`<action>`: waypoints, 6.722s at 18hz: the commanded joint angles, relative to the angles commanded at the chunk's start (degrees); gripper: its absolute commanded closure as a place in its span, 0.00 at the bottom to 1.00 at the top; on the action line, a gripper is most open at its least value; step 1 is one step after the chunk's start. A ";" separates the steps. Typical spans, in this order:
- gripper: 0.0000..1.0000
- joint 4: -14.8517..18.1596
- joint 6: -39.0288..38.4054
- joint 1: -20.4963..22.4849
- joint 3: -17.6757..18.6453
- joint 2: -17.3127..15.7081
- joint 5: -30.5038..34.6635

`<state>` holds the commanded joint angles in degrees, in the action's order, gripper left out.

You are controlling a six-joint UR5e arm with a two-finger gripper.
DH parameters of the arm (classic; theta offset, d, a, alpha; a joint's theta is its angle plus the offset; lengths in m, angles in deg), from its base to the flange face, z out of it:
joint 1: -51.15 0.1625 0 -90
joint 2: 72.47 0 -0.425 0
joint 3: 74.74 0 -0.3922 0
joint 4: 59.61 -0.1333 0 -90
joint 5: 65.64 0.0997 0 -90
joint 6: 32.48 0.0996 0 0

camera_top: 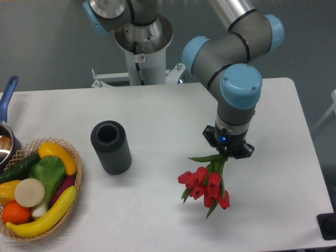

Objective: Insert the flowers into the vase

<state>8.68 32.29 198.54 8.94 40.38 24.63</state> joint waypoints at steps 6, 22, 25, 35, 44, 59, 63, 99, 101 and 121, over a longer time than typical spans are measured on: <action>1.00 -0.35 -0.88 0.44 -1.84 -0.61 -6.40; 1.00 -8.79 -10.01 0.62 1.58 -7.56 -38.83; 1.00 -9.14 -10.98 0.62 2.45 -8.69 -47.52; 1.00 -20.39 -14.76 1.23 10.46 -13.35 -63.71; 1.00 -20.57 -14.94 0.97 19.76 -21.69 -74.36; 1.00 -20.66 -4.93 0.79 32.60 -25.49 -74.27; 1.00 -20.66 -4.75 0.88 32.61 -25.23 -74.27; 0.00 -21.01 7.82 0.97 39.20 -17.67 -70.23; 0.00 -21.01 7.91 1.05 39.37 -17.75 -70.23; 0.00 -20.30 -1.93 14.93 29.19 -28.48 -65.32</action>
<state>-11.62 30.36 213.48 38.13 11.90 -40.69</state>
